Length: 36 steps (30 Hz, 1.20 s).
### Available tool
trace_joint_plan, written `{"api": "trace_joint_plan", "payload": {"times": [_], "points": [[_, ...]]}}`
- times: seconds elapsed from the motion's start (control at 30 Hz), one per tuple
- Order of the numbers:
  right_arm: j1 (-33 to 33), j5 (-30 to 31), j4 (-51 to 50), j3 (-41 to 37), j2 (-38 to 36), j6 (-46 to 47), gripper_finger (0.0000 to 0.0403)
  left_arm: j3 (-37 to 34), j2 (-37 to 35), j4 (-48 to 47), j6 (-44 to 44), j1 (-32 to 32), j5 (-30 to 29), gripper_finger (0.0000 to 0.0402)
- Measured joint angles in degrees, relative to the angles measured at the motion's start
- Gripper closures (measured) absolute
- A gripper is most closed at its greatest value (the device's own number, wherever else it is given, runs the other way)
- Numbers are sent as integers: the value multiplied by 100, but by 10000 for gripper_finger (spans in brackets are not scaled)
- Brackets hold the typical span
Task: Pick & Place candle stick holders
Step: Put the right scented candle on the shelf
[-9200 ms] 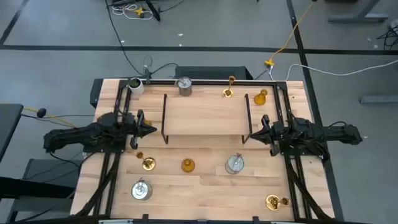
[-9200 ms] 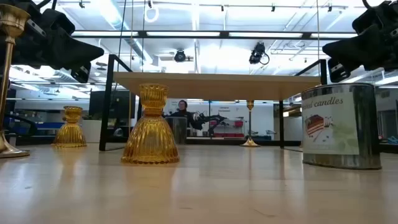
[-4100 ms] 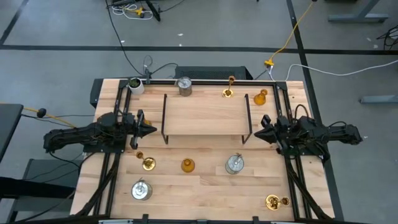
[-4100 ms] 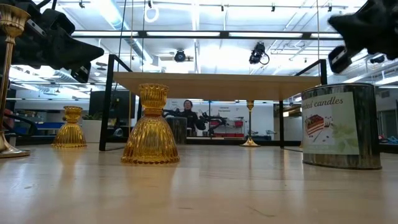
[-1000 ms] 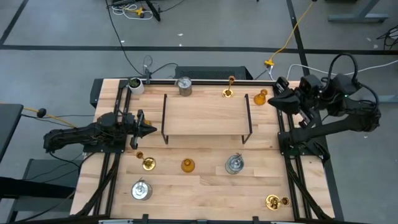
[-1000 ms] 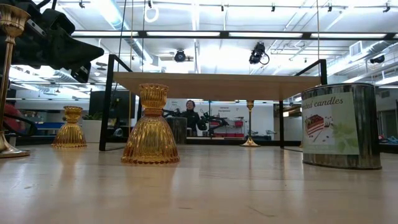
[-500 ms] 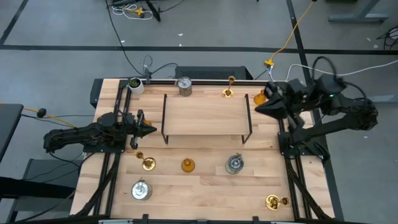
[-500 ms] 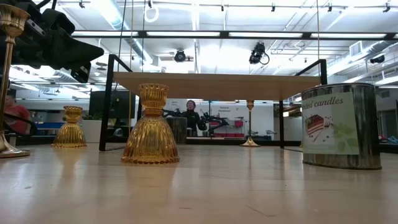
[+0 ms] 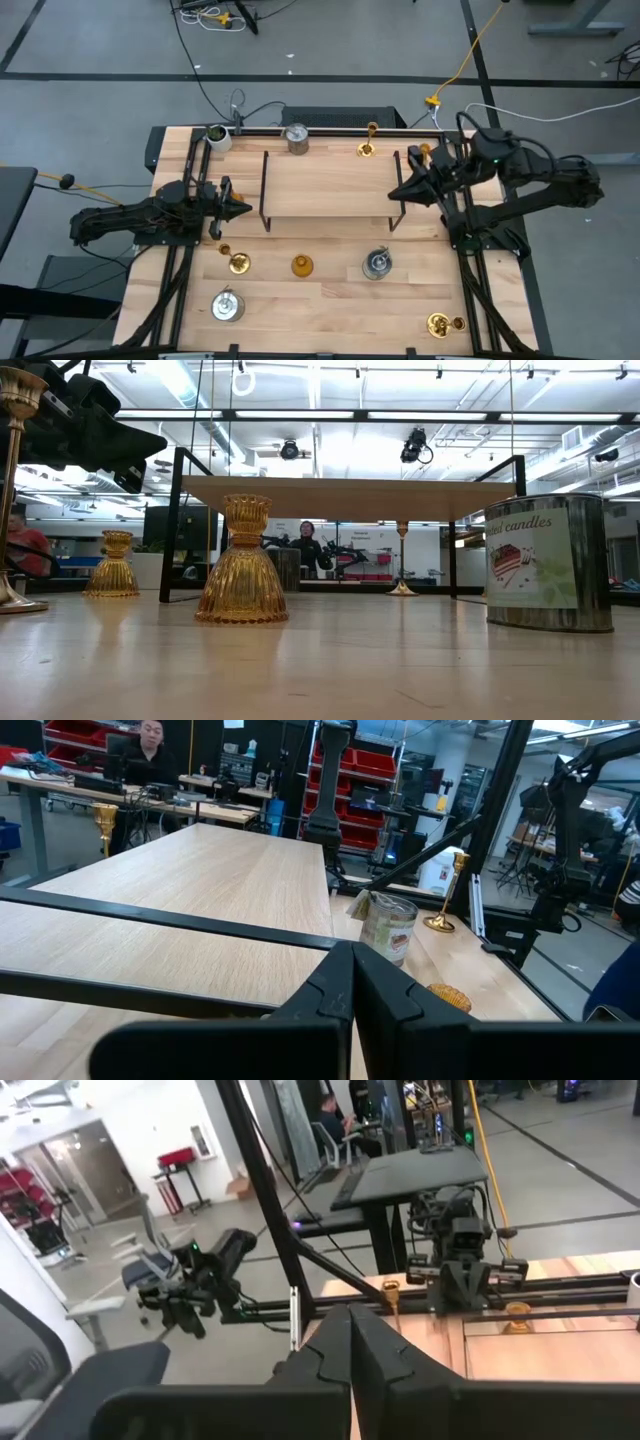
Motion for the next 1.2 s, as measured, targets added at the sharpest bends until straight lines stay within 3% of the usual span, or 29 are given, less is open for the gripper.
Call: {"api": "trace_joint_plan", "payload": {"times": [0.3,1.2], "points": [[0,14,-109,-2,287,-427,400,0,0,0,2,0,0,394],[124,4,-520,-4,1148,-1000,333,0,0,0,2,0,0,394]]}}
